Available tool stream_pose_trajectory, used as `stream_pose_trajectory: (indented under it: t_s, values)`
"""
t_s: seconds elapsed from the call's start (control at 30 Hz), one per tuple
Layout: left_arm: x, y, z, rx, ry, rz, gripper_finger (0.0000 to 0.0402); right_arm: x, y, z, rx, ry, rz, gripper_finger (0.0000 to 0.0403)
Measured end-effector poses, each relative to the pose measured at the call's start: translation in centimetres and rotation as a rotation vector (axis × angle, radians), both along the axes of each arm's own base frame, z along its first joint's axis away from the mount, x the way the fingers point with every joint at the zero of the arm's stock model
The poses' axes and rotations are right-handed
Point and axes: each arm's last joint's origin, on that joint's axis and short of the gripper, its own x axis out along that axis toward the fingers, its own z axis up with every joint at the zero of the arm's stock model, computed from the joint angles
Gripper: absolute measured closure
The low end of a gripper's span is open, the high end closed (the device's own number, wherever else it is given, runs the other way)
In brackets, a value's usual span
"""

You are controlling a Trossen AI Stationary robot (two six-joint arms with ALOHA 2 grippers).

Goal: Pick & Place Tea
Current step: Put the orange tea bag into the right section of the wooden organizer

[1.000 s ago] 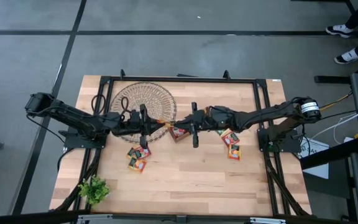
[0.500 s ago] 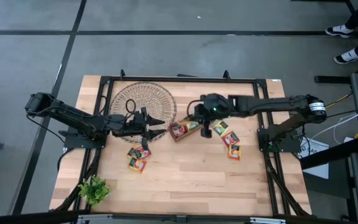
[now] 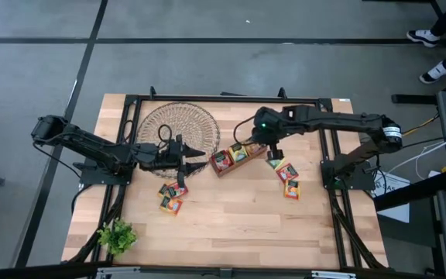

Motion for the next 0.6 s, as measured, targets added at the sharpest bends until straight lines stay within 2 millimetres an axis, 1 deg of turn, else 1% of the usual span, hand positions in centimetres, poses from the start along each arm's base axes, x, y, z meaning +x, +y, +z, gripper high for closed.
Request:
stream_pose_trajectory:
  t_s: [0.1,0.17,0.3,0.43,0.6]
  values:
    - [0.0,0.0,0.0,0.000,0.001,0.000,0.0216,0.2,-0.7,-1.0,-0.004,0.040,-0.001,0.0402]
    - [0.1,0.0,-0.1,0.001,0.005,0.003,0.0215,0.6,-1.1,-1.8,-0.001,0.069,-0.011,0.0402]
    - [0.3,0.0,-0.5,-0.008,0.022,0.008,0.0217,1.5,-1.6,-3.9,-0.071,0.184,0.000,0.0401]
    - [0.6,-0.1,-1.0,-0.029,0.040,0.010,0.0217,2.2,-2.0,-5.6,-0.072,0.255,0.002,0.0401]
    - [0.9,-0.1,-1.6,-0.034,0.067,0.016,0.0217,2.4,-2.6,-6.7,-0.061,0.297,-0.011,0.0399]
